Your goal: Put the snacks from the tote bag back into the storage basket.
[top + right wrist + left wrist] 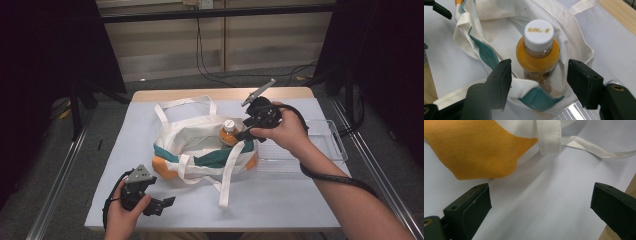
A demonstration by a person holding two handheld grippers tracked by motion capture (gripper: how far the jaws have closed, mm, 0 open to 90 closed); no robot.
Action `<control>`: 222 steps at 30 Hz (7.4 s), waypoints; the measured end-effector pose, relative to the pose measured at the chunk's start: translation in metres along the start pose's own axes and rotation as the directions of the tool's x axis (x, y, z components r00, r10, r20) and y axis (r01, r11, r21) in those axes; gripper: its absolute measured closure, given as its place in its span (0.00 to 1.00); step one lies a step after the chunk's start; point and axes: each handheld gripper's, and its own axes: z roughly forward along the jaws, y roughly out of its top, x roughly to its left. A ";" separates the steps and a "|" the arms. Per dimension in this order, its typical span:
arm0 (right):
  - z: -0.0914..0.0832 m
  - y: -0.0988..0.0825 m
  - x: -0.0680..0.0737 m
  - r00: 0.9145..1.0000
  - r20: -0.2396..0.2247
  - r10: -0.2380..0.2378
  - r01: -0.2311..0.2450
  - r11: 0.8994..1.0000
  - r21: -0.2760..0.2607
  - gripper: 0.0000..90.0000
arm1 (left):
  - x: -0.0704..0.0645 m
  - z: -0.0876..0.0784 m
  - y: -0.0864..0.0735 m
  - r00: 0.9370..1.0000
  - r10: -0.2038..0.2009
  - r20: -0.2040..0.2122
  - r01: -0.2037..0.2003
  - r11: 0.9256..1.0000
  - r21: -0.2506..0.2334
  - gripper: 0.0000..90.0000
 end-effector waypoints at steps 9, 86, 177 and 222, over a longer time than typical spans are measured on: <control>0.007 0.012 0.002 1.000 -0.005 -0.015 0.015 1.000 0.016 0.45 | -0.003 0.002 0.000 1.000 -0.013 0.004 0.013 1.000 -0.008 0.03; 0.007 0.071 0.010 0.999 0.047 -0.023 0.012 0.977 0.212 0.67 | 0.003 0.002 -0.002 0.999 -0.022 0.034 0.021 1.000 0.008 0.03; -0.131 0.083 -0.027 0.988 0.124 0.093 -0.126 0.946 0.299 0.67 | 0.001 0.004 -0.001 0.999 -0.018 0.034 0.018 1.000 0.018 0.03; -0.110 0.039 -0.032 0.991 0.126 0.049 -0.093 0.922 0.375 0.67 | -0.001 0.006 0.000 0.999 -0.011 0.038 0.010 1.000 0.029 0.03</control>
